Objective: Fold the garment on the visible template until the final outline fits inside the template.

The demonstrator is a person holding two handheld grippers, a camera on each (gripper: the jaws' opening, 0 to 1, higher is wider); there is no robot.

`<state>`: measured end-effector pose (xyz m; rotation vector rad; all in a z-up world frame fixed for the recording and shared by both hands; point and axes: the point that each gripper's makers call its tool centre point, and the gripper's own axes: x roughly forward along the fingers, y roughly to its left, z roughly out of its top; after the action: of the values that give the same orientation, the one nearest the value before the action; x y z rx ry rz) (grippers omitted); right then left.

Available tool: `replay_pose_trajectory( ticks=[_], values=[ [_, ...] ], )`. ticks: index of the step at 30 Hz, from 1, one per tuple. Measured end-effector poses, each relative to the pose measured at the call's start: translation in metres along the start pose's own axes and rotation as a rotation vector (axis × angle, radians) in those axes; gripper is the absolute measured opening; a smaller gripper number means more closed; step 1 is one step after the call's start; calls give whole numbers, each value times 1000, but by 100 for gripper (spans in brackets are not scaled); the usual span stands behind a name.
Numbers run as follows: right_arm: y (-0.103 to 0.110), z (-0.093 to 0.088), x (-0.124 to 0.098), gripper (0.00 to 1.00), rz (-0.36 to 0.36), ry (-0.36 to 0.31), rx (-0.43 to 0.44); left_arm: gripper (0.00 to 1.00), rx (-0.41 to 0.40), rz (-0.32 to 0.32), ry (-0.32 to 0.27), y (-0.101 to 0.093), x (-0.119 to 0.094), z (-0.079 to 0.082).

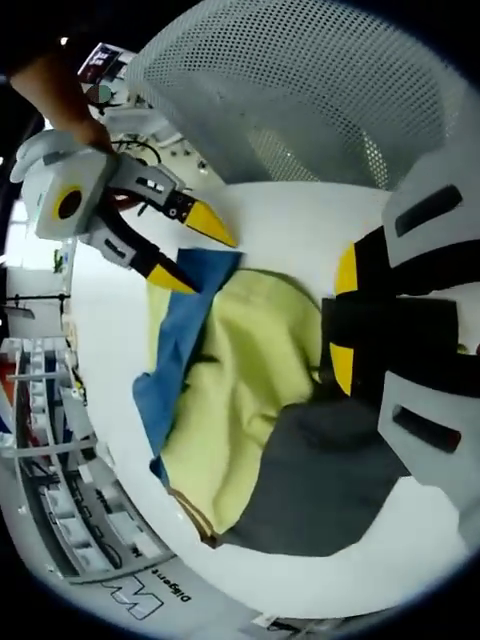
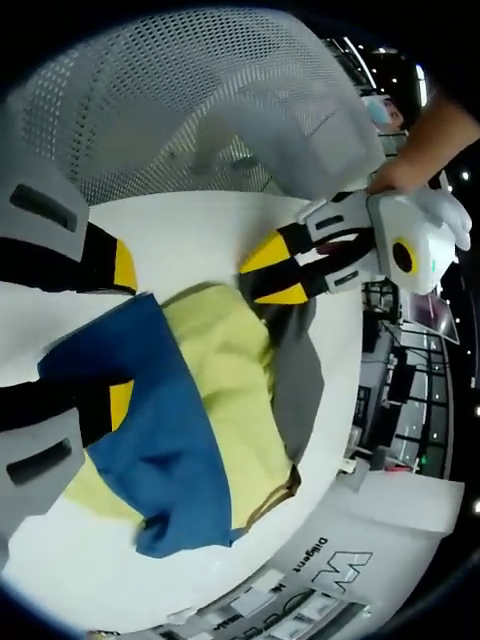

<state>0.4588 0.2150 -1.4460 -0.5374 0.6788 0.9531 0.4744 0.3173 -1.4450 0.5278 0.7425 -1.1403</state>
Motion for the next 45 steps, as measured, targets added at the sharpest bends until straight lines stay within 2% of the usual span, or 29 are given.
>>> replay_pose_trajectory(
  ticks=[2, 4, 7, 9, 12, 13, 17, 20, 23, 28, 32, 36, 37, 40, 45],
  values=[
    [-1, 0, 0, 21, 10, -2, 25, 8, -15, 6, -2, 2, 0, 0],
    [-2, 1, 1, 19, 9, -4, 22, 4, -65, 12, -4, 4, -1, -1],
    [-2, 0, 0, 12, 9, -5, 26, 1, -232, 11, -8, 5, -1, -3],
    [-5, -2, -1, 3, 9, 1, 18, 1, -276, 1, -12, 4, -2, -4],
    [-2, -7, -3, 0, 26, 15, 83, 1, -238, -10, -18, -3, -4, -6],
    [-3, -5, -3, 0, 24, -4, 78, 0, -242, -16, -19, -4, -4, -6],
    [0, -9, -7, 0, 27, -2, 108, 0, -346, -45, -17, -13, -8, -10],
    [5, -11, -11, 0, 48, 3, 200, 0, -344, -57, -16, -17, -10, -12],
    [7, -14, -13, 0, 62, 17, 235, 0, -405, -89, 7, -25, -12, -15],
    [8, -14, -19, 0, 59, 14, 264, 0, -392, -101, 18, -27, -19, -18],
    [5, -9, -27, 0, 38, -20, 289, 0, -413, -86, -41, -19, -32, -8],
    [1, -7, -34, 0, 16, -45, 275, 0, -426, -61, -112, -4, -51, 3],
    [-2, -5, -36, 0, 3, -57, 273, 0, -435, -46, -147, 4, -57, 8],
    [-8, 1, -42, 0, -19, -84, 281, 0, -468, -18, -196, 22, -71, 14],
    [-20, 9, -52, 0, -53, -113, 286, 0, -501, 40, -244, 53, -94, 20]
  ],
)
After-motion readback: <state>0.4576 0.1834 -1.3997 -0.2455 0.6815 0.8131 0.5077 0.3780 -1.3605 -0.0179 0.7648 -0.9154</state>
